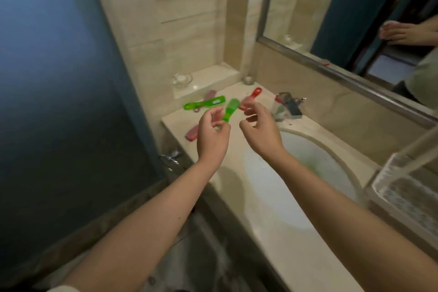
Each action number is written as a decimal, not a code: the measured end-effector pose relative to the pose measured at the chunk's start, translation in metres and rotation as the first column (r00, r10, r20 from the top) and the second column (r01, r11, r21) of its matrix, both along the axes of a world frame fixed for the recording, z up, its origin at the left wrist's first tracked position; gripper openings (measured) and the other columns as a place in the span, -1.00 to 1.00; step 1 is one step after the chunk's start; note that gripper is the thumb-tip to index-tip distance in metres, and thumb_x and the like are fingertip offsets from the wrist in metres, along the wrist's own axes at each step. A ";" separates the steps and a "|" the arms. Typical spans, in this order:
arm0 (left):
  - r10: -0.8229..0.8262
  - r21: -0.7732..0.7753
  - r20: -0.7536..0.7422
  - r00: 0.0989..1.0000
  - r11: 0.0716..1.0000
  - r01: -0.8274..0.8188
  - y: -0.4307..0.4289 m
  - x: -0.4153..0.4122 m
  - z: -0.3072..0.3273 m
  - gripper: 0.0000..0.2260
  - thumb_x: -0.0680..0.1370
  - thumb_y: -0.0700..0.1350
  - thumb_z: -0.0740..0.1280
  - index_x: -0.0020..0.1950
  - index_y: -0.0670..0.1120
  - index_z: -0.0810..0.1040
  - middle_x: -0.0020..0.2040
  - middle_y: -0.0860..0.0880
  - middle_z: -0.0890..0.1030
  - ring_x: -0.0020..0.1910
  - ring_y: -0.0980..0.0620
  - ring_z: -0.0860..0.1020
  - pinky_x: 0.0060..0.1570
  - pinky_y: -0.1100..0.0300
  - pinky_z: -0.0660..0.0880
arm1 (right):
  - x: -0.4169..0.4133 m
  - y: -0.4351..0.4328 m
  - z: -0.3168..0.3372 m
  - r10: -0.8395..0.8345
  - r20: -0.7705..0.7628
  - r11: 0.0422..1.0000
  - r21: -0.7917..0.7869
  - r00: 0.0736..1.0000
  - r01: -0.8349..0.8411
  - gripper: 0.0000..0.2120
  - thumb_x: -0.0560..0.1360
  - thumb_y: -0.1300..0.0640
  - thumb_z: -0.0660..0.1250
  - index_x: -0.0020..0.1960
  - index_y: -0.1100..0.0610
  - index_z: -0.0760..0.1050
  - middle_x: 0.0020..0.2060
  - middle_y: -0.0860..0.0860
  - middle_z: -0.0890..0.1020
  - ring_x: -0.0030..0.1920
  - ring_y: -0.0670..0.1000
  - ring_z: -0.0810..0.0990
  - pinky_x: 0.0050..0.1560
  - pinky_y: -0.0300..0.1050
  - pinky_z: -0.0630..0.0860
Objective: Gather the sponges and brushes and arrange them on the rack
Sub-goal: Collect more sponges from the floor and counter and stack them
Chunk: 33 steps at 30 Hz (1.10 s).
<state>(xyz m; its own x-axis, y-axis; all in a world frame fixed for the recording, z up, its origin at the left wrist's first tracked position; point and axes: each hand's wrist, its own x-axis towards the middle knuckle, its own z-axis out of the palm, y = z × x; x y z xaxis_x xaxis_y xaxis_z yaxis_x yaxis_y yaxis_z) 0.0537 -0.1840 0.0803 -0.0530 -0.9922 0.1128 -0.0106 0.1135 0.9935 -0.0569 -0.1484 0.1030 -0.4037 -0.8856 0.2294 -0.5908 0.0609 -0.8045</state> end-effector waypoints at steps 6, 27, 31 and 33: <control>0.159 0.063 -0.004 0.987 0.985 -0.159 -0.014 0.105 -0.021 -0.70 0.50 -0.37 0.28 0.17 -0.11 0.48 0.04 -0.02 0.53 -0.17 0.28 0.53 -0.11 0.41 0.47 | 0.098 -0.034 -0.026 0.150 0.015 0.986 0.065 0.989 -0.151 -0.61 0.48 0.12 0.31 0.31 0.04 0.45 0.08 -0.04 0.54 0.02 -0.07 0.55 0.09 -0.11 0.50; 0.378 0.292 0.213 0.901 0.856 -0.428 -0.017 0.336 -0.135 -0.61 0.48 -0.21 0.38 0.27 0.02 0.41 0.17 0.01 0.50 0.00 0.10 0.52 0.03 0.25 0.46 | 0.302 -0.085 -0.116 0.623 -0.023 0.726 0.389 0.782 -0.567 -0.44 0.52 0.17 0.32 0.49 0.11 0.28 0.44 0.06 0.38 0.43 0.03 0.35 0.41 -0.08 0.28; 0.352 0.360 0.257 0.900 0.829 -0.427 -0.021 0.337 -0.167 -0.57 0.49 -0.17 0.39 0.32 0.01 0.39 0.12 0.09 0.49 0.02 0.11 0.51 0.12 0.13 0.48 | 0.298 -0.095 -0.153 0.614 0.009 0.694 0.469 0.789 -0.546 -0.42 0.51 0.18 0.34 0.49 0.12 0.28 0.43 0.06 0.39 0.44 0.03 0.34 0.40 -0.14 0.25; 0.324 0.399 0.272 0.906 0.819 -0.413 -0.024 0.334 -0.187 -0.56 0.49 -0.17 0.39 0.34 0.00 0.38 0.12 0.10 0.49 0.07 0.09 0.50 0.15 0.11 0.47 | 0.294 -0.102 -0.177 0.614 0.022 0.672 0.510 0.789 -0.538 -0.43 0.51 0.18 0.34 0.48 0.10 0.27 0.42 0.04 0.40 0.41 0.02 0.37 0.35 -0.17 0.28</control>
<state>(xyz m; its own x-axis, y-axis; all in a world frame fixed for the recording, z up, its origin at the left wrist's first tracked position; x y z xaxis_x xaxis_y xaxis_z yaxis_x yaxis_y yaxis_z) 0.3879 -0.2075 -0.1072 0.3512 -0.8829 -0.3117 -0.1492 -0.3814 0.9123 0.2374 -0.2500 -0.0742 0.2262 -0.9379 -0.2630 -0.7386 0.0109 -0.6740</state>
